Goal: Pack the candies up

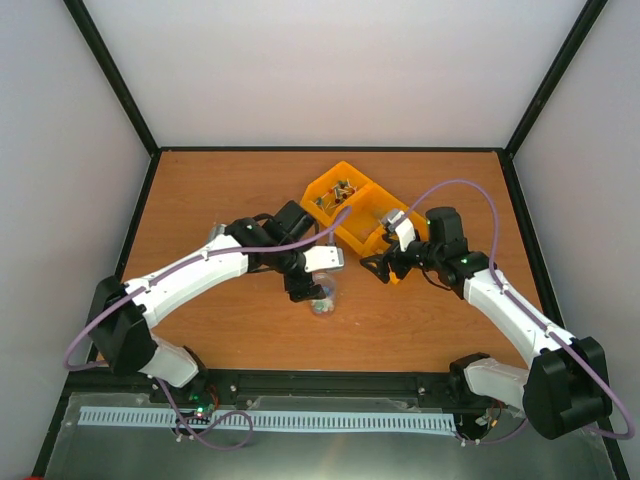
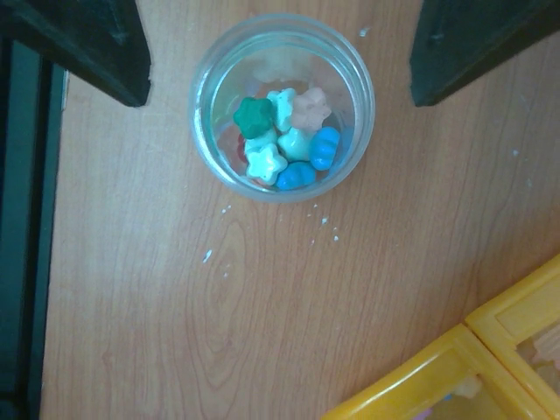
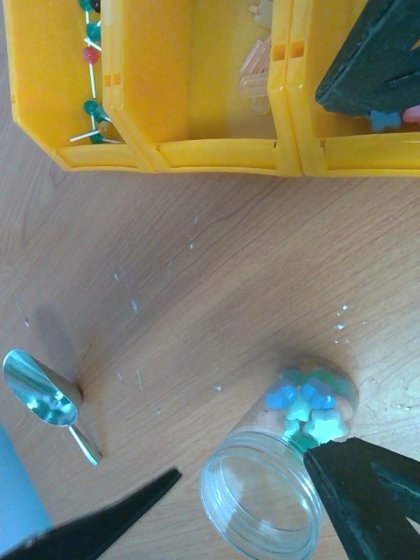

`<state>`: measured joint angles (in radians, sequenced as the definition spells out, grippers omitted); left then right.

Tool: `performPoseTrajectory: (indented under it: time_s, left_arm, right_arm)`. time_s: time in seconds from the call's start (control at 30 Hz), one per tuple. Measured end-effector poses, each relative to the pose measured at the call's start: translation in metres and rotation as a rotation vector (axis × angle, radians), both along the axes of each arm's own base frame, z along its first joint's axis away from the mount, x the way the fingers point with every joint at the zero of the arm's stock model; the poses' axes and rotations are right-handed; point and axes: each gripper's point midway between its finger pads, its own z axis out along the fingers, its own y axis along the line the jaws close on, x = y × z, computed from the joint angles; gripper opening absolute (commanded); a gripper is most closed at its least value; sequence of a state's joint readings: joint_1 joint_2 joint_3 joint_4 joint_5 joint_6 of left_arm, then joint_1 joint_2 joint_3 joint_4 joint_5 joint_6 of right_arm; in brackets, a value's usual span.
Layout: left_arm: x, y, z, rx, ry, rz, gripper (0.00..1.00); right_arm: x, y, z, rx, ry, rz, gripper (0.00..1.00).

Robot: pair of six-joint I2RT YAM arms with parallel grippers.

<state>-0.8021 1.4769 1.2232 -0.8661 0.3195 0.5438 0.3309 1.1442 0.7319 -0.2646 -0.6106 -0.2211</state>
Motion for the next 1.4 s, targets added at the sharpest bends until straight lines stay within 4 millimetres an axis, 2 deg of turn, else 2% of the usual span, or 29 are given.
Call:
performPoseTrajectory:
  time_s: [0.13,0.27,0.4,0.53,0.63,0.7,0.87,1.03,1.23,1.4]
  left_arm:
    - [-0.001,-0.001,0.014,-0.031,-0.015,0.005,0.58]
    - [-0.003,-0.002,0.017,-0.046,-0.012,-0.010,0.50]
    - [-0.004,-0.003,0.017,-0.051,-0.010,-0.021,0.48]
    - [-0.004,-0.003,0.010,-0.042,-0.004,-0.025,0.46]
    - [-0.006,0.001,-0.005,-0.007,0.011,-0.029,0.45]
    - [-0.007,0.005,-0.016,0.021,0.020,-0.033,0.44]
    - [-0.005,0.004,-0.018,0.022,0.010,-0.040,0.46]
    - [-0.004,0.003,-0.014,0.023,0.009,-0.035,0.49]
    - [0.008,-0.001,0.012,-0.038,-0.001,-0.003,0.46]
    - [0.022,0.009,0.028,-0.089,-0.009,0.063,0.45]
  right_arm:
    - [0.002,-0.003,0.000,0.000,0.000,-0.009,1.00]
    - [0.006,-0.006,0.000,-0.001,0.005,-0.025,1.00]
    - [0.017,-0.006,-0.003,-0.005,0.021,-0.031,1.00]
    - [0.016,-0.003,-0.015,0.004,0.061,0.023,1.00]
    - [0.007,0.003,-0.020,0.050,0.046,0.075,1.00]
    - [-0.007,0.006,-0.027,0.075,0.041,0.108,1.00]
    - [-0.020,0.020,-0.046,0.108,0.028,0.175,1.00]
    - [-0.032,0.045,-0.053,0.107,-0.033,0.272,1.00]
    - [-0.058,0.068,-0.071,0.080,-0.071,0.373,1.00]
    - [-0.060,0.078,-0.084,0.056,-0.100,0.391,1.00]
